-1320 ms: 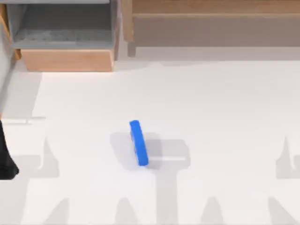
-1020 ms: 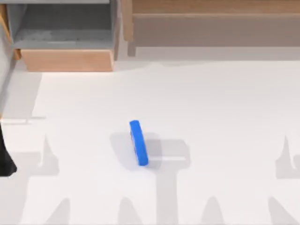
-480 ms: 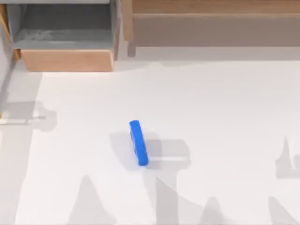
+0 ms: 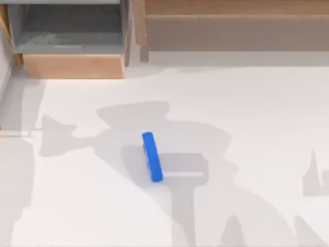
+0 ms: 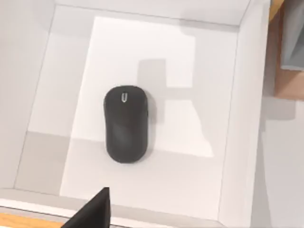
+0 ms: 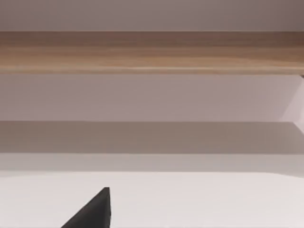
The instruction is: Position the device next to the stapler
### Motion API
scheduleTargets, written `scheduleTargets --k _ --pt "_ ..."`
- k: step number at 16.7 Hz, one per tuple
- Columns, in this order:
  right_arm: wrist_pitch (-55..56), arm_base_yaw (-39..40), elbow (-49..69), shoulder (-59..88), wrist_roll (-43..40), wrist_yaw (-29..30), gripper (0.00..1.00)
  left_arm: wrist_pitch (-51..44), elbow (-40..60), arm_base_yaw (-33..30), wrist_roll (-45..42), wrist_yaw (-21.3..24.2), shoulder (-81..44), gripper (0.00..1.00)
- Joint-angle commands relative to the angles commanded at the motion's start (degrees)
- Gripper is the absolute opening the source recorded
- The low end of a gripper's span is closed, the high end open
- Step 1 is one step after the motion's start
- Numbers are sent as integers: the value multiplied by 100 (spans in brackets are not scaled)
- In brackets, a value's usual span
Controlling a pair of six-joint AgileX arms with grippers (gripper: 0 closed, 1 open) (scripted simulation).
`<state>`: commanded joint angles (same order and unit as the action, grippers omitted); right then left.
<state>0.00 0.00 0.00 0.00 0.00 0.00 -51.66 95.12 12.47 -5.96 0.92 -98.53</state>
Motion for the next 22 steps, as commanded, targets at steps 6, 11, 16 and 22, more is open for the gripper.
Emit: scheduleTargets --k 6,11,16,22 --pt "0 0 0 0 0 0 100 -1679 3052 487 -185 14 -3180 100" --pt "0 0 0 0 0 0 100 -2554 4666 656 -289 39 -4858 100" --pt "0 0 0 0 0 0 100 -2745 5023 611 -321 61 -5205 100" --pt "0 0 0 0 0 0 100 -2592 4862 653 -331 56 -5204 100"
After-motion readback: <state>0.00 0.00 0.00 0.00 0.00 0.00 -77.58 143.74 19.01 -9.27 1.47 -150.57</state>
